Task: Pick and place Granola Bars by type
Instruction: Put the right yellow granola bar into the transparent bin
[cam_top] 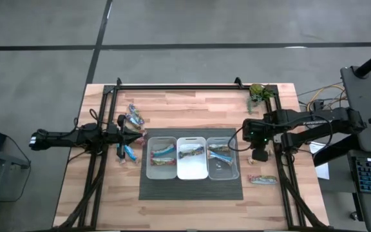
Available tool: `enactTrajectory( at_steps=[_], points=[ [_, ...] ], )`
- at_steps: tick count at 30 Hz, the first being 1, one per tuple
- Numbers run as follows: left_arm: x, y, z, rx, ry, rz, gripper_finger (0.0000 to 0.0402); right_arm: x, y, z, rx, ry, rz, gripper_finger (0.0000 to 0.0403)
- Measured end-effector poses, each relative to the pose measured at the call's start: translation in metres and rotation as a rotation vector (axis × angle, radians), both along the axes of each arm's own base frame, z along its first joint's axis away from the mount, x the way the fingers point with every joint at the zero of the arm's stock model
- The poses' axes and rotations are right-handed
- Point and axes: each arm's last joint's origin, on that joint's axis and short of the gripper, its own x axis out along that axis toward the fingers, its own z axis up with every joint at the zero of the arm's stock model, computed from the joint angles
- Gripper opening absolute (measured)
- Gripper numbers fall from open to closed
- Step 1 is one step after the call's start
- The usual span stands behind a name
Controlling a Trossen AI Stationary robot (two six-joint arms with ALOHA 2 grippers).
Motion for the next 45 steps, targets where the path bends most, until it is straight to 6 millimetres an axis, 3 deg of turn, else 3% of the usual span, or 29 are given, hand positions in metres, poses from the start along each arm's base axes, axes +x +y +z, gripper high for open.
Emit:
enactTrajectory(
  at_steps=[45],
  points=[
    [0.0, 0.0, 0.0, 0.0, 0.0, 0.0, 0.0, 0.016, -0.002, 0.0, -0.072, -0.09, -0.001, 0.0008]
  ],
)
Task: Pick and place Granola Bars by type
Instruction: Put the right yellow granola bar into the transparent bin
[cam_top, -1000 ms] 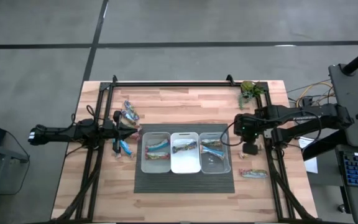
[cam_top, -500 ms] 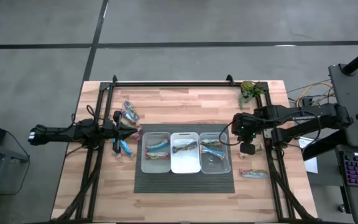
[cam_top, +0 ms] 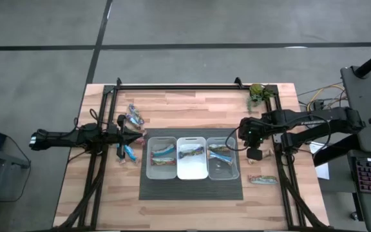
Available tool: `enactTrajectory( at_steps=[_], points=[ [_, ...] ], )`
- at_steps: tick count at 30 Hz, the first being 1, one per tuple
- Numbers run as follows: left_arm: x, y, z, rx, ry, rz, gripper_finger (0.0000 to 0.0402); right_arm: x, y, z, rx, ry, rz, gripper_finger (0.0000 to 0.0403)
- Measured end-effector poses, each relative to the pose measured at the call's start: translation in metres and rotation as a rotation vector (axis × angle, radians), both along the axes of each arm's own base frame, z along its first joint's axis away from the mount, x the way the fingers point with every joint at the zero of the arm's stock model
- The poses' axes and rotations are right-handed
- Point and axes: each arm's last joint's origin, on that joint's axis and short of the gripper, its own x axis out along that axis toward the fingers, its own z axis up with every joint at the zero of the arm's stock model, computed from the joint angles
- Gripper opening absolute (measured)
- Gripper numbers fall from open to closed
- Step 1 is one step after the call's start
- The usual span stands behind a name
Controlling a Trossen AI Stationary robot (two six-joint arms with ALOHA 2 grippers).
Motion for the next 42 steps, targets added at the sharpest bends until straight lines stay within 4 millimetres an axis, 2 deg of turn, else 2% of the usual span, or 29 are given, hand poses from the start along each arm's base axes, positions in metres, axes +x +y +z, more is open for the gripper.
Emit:
enactTrajectory(
  at_steps=[2, 6, 15, 21, 26, 31, 42],
  points=[
    [0.0, 0.0, 0.0, 0.0, 0.0, 0.0, 0.0, 0.002, 0.001, 0.0, 0.0, 0.007, 0.005, 0.0008],
    [0.0, 0.0, 0.0, 0.0, 0.0, 0.0, 0.0, 0.007, 0.002, 0.017, -0.004, -0.046, 0.02, 0.0008],
    [0.0, 0.0, 0.0, 0.0, 0.0, 0.0, 0.0, 0.019, -0.001, 0.072, -0.104, -0.183, 0.034, 0.0008],
    [0.0, 0.0, 0.0, 0.0, 0.0, 0.0, 0.0, 0.022, -0.002, 0.116, -0.161, -0.272, 0.047, 0.0008],
    [0.0, 0.0, 0.0, 0.0, 0.0, 0.0, 0.0, 0.023, -0.003, 0.139, -0.185, -0.273, 0.043, 0.0008],
    [0.0, 0.0, 0.0, 0.0, 0.0, 0.0, 0.0, 0.03, -0.004, 0.137, -0.196, -0.203, 0.042, 0.0008],
    [0.0, 0.0, 0.0, 0.0, 0.0, 0.0, 0.0, 0.032, -0.006, 0.123, -0.195, -0.134, 0.035, 0.0008]
  ],
)
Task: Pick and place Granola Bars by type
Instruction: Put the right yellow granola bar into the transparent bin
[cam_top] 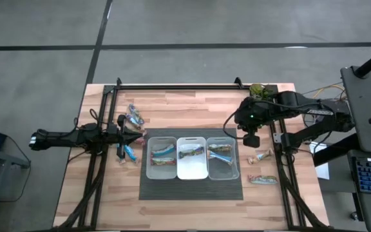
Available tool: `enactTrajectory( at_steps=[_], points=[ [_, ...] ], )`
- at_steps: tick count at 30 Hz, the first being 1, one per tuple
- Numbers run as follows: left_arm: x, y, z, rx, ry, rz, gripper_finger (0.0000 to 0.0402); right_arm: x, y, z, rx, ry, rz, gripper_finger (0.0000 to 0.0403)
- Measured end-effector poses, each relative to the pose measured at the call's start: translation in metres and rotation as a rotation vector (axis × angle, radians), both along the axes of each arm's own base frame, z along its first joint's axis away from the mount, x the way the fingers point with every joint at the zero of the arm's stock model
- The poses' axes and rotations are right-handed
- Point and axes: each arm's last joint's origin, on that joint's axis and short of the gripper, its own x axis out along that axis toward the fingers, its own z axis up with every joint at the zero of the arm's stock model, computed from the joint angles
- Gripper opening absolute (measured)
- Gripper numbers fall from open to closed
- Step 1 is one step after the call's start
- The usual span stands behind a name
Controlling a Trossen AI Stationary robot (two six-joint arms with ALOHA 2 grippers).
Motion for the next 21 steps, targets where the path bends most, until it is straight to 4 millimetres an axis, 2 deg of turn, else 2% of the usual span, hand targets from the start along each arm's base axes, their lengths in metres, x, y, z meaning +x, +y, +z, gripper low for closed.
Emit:
enactTrajectory(
  at_steps=[8, 15, 21],
  points=[
    [0.0, 0.0, 0.0, 0.0, 0.0, 0.0, 0.0, -0.005, 0.0, -0.02, 0.018, 0.065, -0.012, 0.0008],
    [0.0, 0.0, 0.0, 0.0, 0.0, 0.0, 0.0, -0.016, 0.001, -0.062, 0.034, 0.209, -0.023, 0.0008],
    [0.0, 0.0, 0.0, 0.0, 0.0, 0.0, 0.0, -0.024, 0.004, -0.103, 0.128, 0.334, -0.008, 0.0008]
  ],
)
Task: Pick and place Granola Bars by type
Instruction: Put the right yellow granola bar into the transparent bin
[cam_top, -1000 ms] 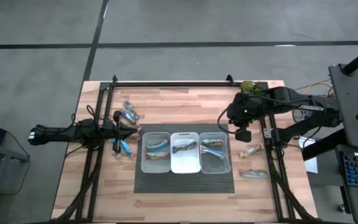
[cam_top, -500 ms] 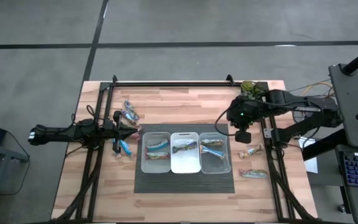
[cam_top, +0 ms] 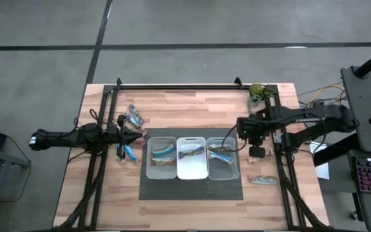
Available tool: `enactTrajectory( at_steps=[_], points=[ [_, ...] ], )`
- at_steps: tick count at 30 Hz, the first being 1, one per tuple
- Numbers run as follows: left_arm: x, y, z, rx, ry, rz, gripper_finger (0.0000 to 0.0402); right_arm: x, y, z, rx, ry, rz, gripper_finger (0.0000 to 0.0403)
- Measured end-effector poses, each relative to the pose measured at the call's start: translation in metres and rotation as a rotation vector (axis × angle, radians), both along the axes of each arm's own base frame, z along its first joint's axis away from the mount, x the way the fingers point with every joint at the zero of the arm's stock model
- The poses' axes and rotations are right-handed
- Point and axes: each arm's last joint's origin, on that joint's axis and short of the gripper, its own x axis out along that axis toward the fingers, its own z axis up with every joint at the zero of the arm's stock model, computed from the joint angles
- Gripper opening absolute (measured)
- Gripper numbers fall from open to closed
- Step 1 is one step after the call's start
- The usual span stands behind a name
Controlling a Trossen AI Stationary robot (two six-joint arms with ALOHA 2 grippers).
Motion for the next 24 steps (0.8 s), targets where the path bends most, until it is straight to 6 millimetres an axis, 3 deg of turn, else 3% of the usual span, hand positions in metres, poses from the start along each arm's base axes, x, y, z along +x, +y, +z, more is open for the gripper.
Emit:
enactTrajectory(
  at_steps=[8, 15, 24],
  points=[
    [0.0, 0.0, 0.0, 0.0, 0.0, 0.0, 0.0, -0.01, 0.003, -0.035, 0.069, 0.106, 0.031, 0.0008],
    [0.0, 0.0, 0.0, 0.0, 0.0, 0.0, 0.0, -0.013, 0.01, -0.05, 0.126, 0.165, 0.084, 0.0008],
    [0.0, 0.0, 0.0, 0.0, 0.0, 0.0, 0.0, -0.002, 0.018, -0.059, 0.123, 0.175, 0.127, 0.0008]
  ],
)
